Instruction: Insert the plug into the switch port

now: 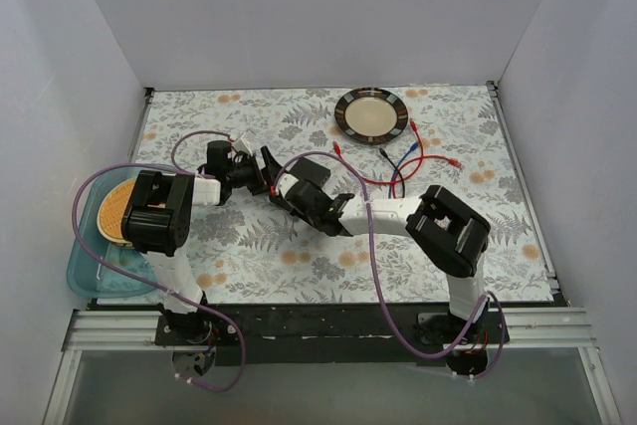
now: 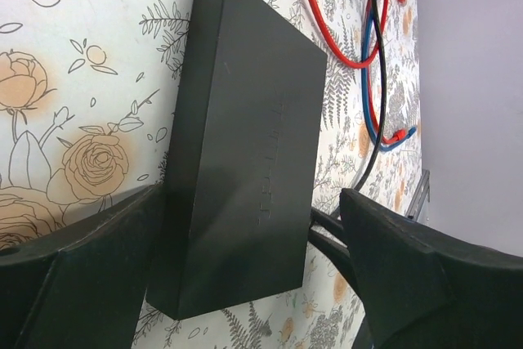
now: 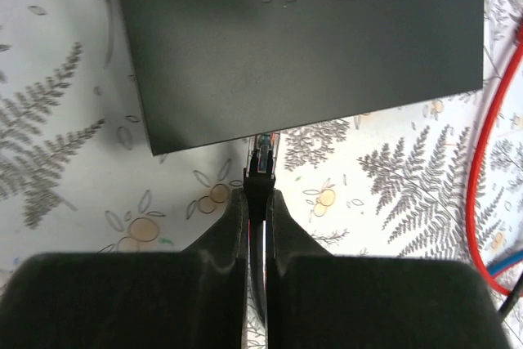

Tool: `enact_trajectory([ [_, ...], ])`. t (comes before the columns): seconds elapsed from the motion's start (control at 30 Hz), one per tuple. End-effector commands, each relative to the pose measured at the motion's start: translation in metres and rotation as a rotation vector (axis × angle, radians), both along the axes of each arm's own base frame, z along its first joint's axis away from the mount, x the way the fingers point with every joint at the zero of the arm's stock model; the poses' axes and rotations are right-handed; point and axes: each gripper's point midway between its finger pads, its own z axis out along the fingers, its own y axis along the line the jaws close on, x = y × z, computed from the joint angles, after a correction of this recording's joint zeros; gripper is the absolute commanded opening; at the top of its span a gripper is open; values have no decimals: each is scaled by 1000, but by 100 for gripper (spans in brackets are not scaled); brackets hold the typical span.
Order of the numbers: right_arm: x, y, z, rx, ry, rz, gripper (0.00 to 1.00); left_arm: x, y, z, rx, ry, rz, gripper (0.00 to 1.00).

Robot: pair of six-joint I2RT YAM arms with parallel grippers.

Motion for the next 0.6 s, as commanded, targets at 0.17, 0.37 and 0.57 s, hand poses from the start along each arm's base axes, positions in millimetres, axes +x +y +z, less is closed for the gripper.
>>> enact_trajectory([
  [0.17,-32,63,-8,163,157,200,1,-61,-24,5,-50,183,-161,86],
  [0.37,-31,45,-16,93,194,124,1,-58,-20,4,-7,168,-134,87],
  [0.57,-29,44,-9,100,196,110,1,-55,-17,4,13,162,-115,88],
])
